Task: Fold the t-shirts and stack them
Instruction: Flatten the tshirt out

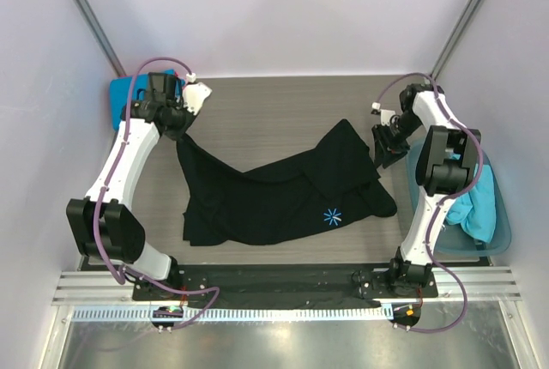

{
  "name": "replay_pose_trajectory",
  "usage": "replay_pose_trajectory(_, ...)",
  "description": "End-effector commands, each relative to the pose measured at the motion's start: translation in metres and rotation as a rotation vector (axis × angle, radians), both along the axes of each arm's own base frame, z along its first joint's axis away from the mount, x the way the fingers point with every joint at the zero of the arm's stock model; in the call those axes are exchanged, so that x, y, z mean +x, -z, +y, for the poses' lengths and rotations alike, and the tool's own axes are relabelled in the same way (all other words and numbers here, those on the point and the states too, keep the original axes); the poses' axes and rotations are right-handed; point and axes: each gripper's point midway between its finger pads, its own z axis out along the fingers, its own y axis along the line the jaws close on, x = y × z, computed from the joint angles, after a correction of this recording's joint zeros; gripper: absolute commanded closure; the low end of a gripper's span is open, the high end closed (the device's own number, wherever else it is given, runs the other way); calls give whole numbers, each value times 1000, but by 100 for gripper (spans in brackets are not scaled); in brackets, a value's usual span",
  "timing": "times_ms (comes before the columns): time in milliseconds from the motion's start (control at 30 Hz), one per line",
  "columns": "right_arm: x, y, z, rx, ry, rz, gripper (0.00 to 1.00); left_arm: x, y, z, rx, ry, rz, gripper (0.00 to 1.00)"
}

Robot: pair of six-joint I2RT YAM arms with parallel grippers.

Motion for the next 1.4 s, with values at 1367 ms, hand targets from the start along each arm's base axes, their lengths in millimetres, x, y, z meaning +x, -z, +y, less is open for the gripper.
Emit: replay_pose_trajectory(1367, -23, 21, 8, 67, -18, 165, 85, 1, -32, 3, -28, -19, -99, 100)
